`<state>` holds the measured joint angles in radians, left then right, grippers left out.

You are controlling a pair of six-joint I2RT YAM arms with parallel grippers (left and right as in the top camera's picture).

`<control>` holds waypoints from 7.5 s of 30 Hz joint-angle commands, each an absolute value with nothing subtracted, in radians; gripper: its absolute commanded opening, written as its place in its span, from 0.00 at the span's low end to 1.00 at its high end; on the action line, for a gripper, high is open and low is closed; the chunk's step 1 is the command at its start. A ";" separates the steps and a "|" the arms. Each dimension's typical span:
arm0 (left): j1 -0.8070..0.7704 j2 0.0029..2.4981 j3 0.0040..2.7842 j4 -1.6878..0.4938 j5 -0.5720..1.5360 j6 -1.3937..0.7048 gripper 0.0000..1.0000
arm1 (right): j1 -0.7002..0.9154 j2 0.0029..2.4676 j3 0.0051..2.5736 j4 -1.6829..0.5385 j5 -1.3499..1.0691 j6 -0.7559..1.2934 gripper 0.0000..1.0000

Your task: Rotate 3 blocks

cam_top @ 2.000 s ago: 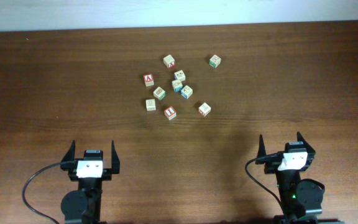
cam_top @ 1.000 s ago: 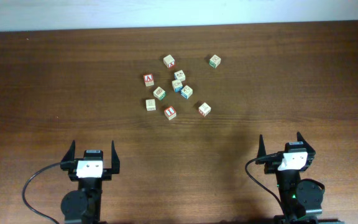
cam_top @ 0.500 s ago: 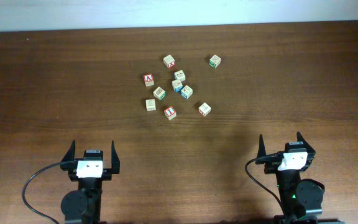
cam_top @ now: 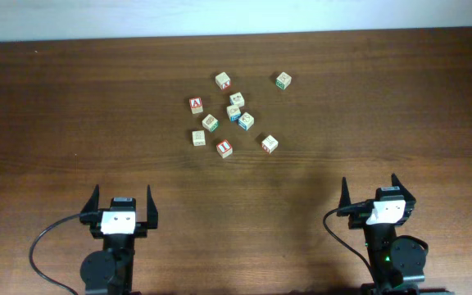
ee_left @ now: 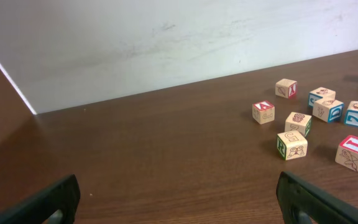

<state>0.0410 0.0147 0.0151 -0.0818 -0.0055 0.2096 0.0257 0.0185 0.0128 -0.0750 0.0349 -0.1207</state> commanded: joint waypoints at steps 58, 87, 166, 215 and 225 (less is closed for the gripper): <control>0.037 0.005 0.009 -0.083 -0.015 0.223 0.99 | 0.019 0.013 0.006 -0.079 0.033 -0.123 0.99; 0.037 0.005 0.009 -0.084 -0.015 0.223 0.99 | 0.019 0.013 0.006 -0.079 0.033 -0.123 0.99; 0.037 0.005 0.009 -0.084 -0.015 0.223 0.99 | 0.019 0.013 0.006 -0.079 0.033 -0.123 0.99; 0.037 0.966 1.108 -0.556 0.325 0.219 0.99 | 0.019 0.735 0.769 -0.138 -0.391 -0.116 0.98; 0.037 1.293 1.384 -0.743 0.317 0.219 0.99 | 0.111 1.509 1.432 -0.622 -0.545 -0.127 0.98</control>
